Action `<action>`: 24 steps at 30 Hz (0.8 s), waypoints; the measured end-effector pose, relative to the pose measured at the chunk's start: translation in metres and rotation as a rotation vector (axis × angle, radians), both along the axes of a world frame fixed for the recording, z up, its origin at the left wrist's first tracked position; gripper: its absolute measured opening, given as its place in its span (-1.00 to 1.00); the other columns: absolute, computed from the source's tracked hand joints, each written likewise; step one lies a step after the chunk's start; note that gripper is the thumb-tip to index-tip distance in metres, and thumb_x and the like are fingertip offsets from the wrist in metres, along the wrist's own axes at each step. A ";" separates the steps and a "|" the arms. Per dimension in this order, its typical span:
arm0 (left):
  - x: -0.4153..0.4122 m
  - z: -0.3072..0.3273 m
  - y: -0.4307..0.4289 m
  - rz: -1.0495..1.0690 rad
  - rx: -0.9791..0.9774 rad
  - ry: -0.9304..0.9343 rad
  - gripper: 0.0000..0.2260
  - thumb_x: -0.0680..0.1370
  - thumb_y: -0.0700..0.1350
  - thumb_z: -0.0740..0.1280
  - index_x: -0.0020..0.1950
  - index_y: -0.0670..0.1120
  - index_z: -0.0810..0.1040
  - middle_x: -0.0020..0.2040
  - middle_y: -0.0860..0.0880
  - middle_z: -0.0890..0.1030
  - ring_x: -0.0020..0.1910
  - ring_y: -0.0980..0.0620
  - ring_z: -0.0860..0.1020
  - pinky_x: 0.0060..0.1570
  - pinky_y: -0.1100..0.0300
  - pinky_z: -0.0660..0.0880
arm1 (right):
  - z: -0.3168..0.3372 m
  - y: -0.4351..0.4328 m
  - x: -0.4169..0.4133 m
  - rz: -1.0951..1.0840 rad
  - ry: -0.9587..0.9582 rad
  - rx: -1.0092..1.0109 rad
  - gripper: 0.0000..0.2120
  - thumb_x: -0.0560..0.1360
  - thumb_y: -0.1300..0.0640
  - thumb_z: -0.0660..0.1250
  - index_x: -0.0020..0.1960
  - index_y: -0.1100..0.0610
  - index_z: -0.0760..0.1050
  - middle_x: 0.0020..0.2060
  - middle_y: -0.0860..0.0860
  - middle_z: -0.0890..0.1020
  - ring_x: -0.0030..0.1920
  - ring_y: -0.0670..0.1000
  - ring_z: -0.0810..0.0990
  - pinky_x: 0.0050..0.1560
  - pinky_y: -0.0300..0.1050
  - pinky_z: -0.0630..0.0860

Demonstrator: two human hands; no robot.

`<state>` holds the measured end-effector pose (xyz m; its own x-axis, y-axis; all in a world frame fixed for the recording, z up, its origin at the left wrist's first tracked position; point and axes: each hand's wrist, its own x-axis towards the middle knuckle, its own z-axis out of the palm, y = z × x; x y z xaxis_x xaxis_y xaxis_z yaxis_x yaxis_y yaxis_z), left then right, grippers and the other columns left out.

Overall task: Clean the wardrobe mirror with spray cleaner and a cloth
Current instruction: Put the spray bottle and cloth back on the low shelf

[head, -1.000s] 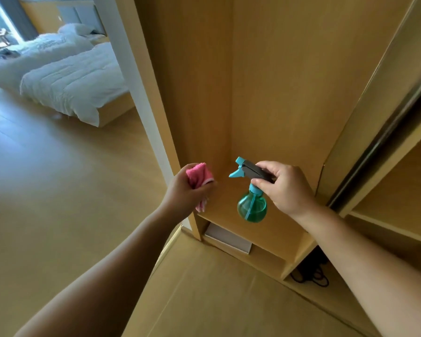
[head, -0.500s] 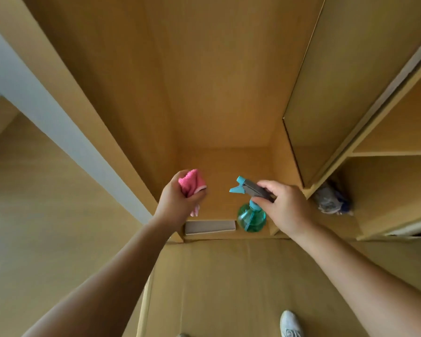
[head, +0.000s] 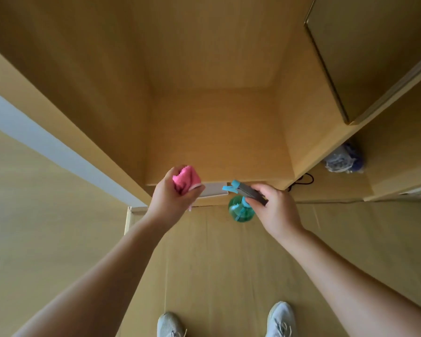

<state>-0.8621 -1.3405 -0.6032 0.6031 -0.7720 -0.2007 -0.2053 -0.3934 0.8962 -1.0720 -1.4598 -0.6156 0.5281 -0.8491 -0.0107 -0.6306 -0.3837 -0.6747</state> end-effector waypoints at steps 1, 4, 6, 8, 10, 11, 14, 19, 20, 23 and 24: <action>-0.002 -0.021 0.001 0.008 0.000 -0.001 -0.71 0.31 0.10 0.46 -0.02 0.25 0.49 -0.28 0.09 0.62 -0.28 0.00 0.62 -0.24 0.05 0.60 | -0.022 0.000 -0.002 -0.001 0.006 0.001 -0.79 0.40 0.17 0.49 0.03 0.09 0.64 -0.24 0.02 0.70 -0.27 0.10 0.62 -0.25 -0.07 0.52; -0.009 -0.082 0.004 0.000 0.002 0.000 -0.71 0.33 0.08 0.46 -0.01 0.30 0.49 -0.25 0.04 0.63 -0.25 -0.03 0.62 -0.19 0.02 0.61 | -0.086 -0.002 -0.007 -0.015 0.012 0.041 -0.81 0.41 0.19 0.48 0.02 0.08 0.64 -0.24 0.01 0.70 -0.26 0.10 0.61 -0.24 -0.08 0.52; -0.011 -0.122 0.005 -0.016 0.003 0.001 -0.73 0.33 0.07 0.45 -0.01 0.22 0.50 -0.30 0.01 0.62 -0.28 -0.06 0.62 -0.22 0.02 0.61 | -0.128 -0.005 -0.010 -0.017 0.023 0.052 -0.82 0.42 0.19 0.46 0.02 0.08 0.64 -0.26 0.01 0.69 -0.26 0.11 0.60 -0.23 -0.05 0.52; -0.012 -0.162 0.005 -0.019 0.003 -0.016 -0.73 0.34 0.06 0.47 -0.02 0.20 0.49 -0.33 0.03 0.61 -0.32 -0.01 0.61 -0.31 0.13 0.57 | -0.169 -0.008 -0.013 -0.015 0.036 0.051 -0.84 0.43 0.18 0.45 0.01 0.08 0.64 -0.28 0.01 0.68 -0.27 0.12 0.59 -0.24 -0.05 0.51; -0.013 -0.201 0.002 -0.025 -0.021 -0.042 -0.71 0.36 0.01 0.49 -0.03 0.26 0.48 -0.33 0.06 0.60 -0.35 0.08 0.58 -0.36 0.30 0.50 | -0.210 -0.014 -0.016 -0.018 0.046 0.039 -0.85 0.44 0.17 0.45 0.00 0.08 0.63 -0.30 -0.01 0.67 -0.28 0.11 0.58 -0.27 -0.08 0.48; -0.014 -0.220 -0.001 -0.037 -0.033 -0.062 -0.69 0.37 -0.01 0.50 -0.04 0.30 0.47 -0.32 0.08 0.60 -0.34 0.12 0.57 -0.37 0.35 0.48 | -0.230 -0.018 -0.017 -0.022 0.056 0.036 -0.85 0.44 0.16 0.45 0.01 0.07 0.63 -0.30 -0.02 0.66 -0.28 0.09 0.57 -0.28 -0.10 0.45; -0.017 -0.274 -0.014 -0.088 -0.045 -0.130 -0.63 0.38 -0.03 0.51 -0.06 0.38 0.44 -0.21 0.12 0.61 -0.24 0.19 0.57 -0.30 0.43 0.47 | -0.285 -0.035 -0.016 -0.050 0.067 0.032 -0.82 0.46 0.13 0.43 0.07 0.06 0.62 -0.23 -0.02 0.68 -0.23 0.07 0.59 -0.26 -0.12 0.43; -0.020 -0.342 -0.032 -0.126 -0.093 -0.172 -0.61 0.39 -0.03 0.52 0.04 0.33 0.43 -0.11 0.17 0.61 -0.14 0.27 0.57 -0.16 0.32 0.53 | -0.353 -0.067 -0.009 -0.110 0.032 -0.004 -0.75 0.50 0.14 0.39 0.17 0.07 0.60 -0.11 0.00 0.69 -0.11 0.07 0.62 -0.13 -0.11 0.50; -0.019 -0.350 -0.036 -0.125 -0.106 -0.178 -0.60 0.39 -0.03 0.52 0.03 0.35 0.42 -0.10 0.17 0.61 -0.13 0.28 0.57 -0.15 0.31 0.54 | -0.361 -0.075 -0.007 -0.118 0.026 -0.017 -0.75 0.51 0.14 0.38 0.18 0.07 0.59 -0.10 0.01 0.69 -0.10 0.07 0.62 -0.12 -0.11 0.50; -0.016 -0.368 -0.043 -0.108 -0.125 -0.182 -0.63 0.39 0.00 0.50 0.03 0.34 0.43 -0.10 0.17 0.61 -0.13 0.30 0.57 -0.16 0.32 0.52 | -0.378 -0.097 -0.003 -0.150 -0.005 -0.057 -0.75 0.52 0.14 0.36 0.19 0.07 0.58 -0.10 0.01 0.69 -0.09 0.07 0.61 -0.09 -0.04 0.54; -0.014 -0.371 -0.047 -0.108 -0.129 -0.182 -0.65 0.39 0.01 0.50 0.04 0.32 0.44 -0.10 0.16 0.61 -0.13 0.29 0.57 -0.17 0.32 0.53 | -0.381 -0.105 -0.001 -0.161 -0.023 -0.080 -0.75 0.52 0.14 0.36 0.20 0.08 0.58 -0.09 0.02 0.69 -0.09 0.07 0.62 -0.08 -0.03 0.55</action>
